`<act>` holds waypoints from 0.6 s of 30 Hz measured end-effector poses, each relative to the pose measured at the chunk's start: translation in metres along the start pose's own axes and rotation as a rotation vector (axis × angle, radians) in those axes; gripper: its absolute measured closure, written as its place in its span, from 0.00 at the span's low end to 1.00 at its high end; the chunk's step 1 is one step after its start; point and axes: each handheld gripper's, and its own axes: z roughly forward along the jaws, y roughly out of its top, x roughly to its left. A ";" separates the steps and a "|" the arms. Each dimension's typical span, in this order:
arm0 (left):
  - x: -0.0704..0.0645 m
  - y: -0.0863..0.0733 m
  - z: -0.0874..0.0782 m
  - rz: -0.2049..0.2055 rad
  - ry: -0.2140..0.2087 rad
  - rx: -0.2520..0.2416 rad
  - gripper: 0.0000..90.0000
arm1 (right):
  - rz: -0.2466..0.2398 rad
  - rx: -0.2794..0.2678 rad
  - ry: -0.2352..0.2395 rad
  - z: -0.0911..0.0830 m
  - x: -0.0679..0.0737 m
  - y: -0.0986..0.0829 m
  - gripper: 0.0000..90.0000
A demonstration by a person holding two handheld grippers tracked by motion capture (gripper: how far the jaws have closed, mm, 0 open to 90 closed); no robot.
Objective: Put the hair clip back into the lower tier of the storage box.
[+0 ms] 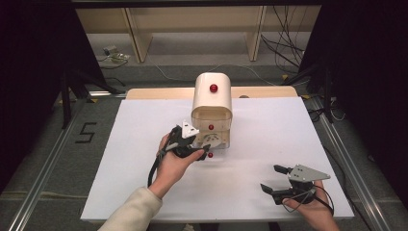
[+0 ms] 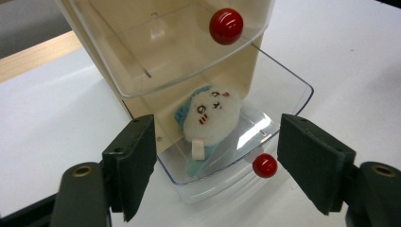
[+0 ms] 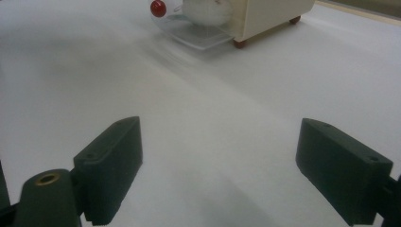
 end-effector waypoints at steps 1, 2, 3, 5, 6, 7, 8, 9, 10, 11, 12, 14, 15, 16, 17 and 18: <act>0.000 -0.001 -0.001 0.000 0.000 -0.002 0.33 | 0.000 0.003 -0.002 0.000 0.000 0.000 0.18; 0.000 -0.001 -0.002 0.004 -0.001 -0.001 0.33 | -0.001 -0.001 0.000 0.000 0.000 0.000 0.18; 0.000 -0.002 -0.003 -0.001 -0.001 -0.007 0.33 | -0.001 0.002 -0.001 0.000 0.000 0.000 0.18; 0.001 -0.003 -0.005 0.001 -0.001 -0.006 0.33 | 0.003 0.004 -0.003 -0.001 0.000 0.000 0.18; 0.002 -0.004 -0.005 0.004 -0.003 -0.006 0.33 | 0.002 0.004 -0.003 -0.001 0.000 0.000 0.18; 0.002 -0.004 -0.006 0.003 -0.005 -0.008 0.33 | 0.002 0.003 -0.003 0.000 0.000 0.000 0.18; 0.003 -0.005 -0.007 0.012 -0.010 -0.007 0.33 | 0.001 0.003 -0.002 0.000 0.000 0.000 0.18; 0.003 -0.005 -0.008 0.013 -0.012 -0.012 0.33 | 0.000 -0.001 0.000 0.000 0.000 0.000 0.18; 0.003 -0.006 -0.009 0.017 -0.015 -0.016 0.32 | 0.000 -0.001 0.000 0.000 0.000 0.000 0.18; 0.003 -0.007 -0.010 0.023 -0.020 -0.019 0.32 | -0.001 -0.001 0.000 0.000 0.000 0.000 0.18; 0.003 -0.007 -0.011 0.029 -0.025 -0.025 0.32 | -0.002 -0.002 0.000 0.000 0.000 0.000 0.18; 0.004 -0.009 -0.014 0.041 -0.035 -0.042 0.32 | -0.001 0.001 -0.003 0.000 0.000 0.000 0.18; 0.004 -0.010 -0.015 0.047 -0.038 -0.052 0.32 | -0.003 0.000 -0.002 0.000 0.000 0.000 0.18; 0.004 -0.011 -0.017 0.053 -0.042 -0.054 0.32 | 0.000 0.002 -0.002 0.000 0.000 0.000 0.18; 0.004 -0.012 -0.018 0.051 -0.047 -0.056 0.32 | -0.001 0.001 -0.002 0.000 0.000 0.000 0.18; 0.005 -0.014 -0.019 0.056 -0.049 -0.057 0.32 | -0.003 0.000 -0.001 0.000 0.000 0.000 0.18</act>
